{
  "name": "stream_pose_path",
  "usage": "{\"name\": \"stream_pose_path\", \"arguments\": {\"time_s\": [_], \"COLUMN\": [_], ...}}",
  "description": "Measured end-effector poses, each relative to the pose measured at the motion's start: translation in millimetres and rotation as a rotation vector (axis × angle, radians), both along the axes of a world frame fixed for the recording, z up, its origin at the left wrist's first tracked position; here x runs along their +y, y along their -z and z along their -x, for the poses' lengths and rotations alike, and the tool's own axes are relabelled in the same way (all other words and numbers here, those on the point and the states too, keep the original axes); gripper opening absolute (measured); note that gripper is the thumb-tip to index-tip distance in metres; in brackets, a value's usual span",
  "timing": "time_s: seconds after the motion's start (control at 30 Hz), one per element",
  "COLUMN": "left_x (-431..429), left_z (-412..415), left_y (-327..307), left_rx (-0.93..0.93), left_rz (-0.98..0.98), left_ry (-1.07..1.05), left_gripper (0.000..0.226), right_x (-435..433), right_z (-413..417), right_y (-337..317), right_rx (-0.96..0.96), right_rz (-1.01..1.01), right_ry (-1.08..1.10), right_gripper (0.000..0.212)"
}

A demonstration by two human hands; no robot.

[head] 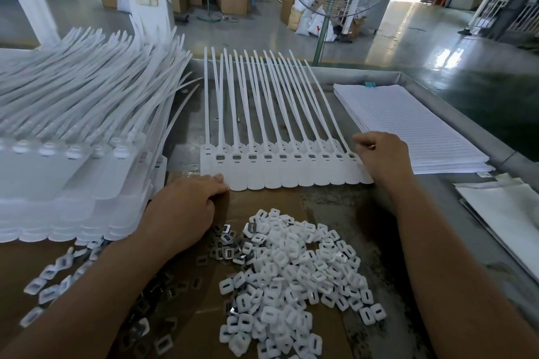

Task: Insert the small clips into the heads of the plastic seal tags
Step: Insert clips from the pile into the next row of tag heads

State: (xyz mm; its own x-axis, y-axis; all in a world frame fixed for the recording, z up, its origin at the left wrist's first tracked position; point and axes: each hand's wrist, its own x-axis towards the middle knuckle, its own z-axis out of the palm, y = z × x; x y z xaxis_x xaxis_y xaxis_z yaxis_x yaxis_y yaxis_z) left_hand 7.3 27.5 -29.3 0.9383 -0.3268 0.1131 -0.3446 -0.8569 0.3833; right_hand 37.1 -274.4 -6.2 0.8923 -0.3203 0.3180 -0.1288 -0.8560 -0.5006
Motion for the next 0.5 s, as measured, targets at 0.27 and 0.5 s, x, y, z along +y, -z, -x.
{"name": "stream_pose_path", "arguments": {"time_s": [0.27,0.5], "left_x": [-1,-1], "left_z": [0,0], "left_y": [-1,-1], "left_rx": [0.012,0.014], "left_rz": [0.006,-0.002], "left_ry": [-0.002,-0.006], "left_gripper": [0.051,0.050], "right_x": [66,94], "right_z": [21,28], "right_y": [-32,-20], "right_rx": [0.300,0.513], "right_rz": [-0.118,0.009], "right_ry": [-0.589,-0.759], "right_gripper": [0.011,0.014]}}
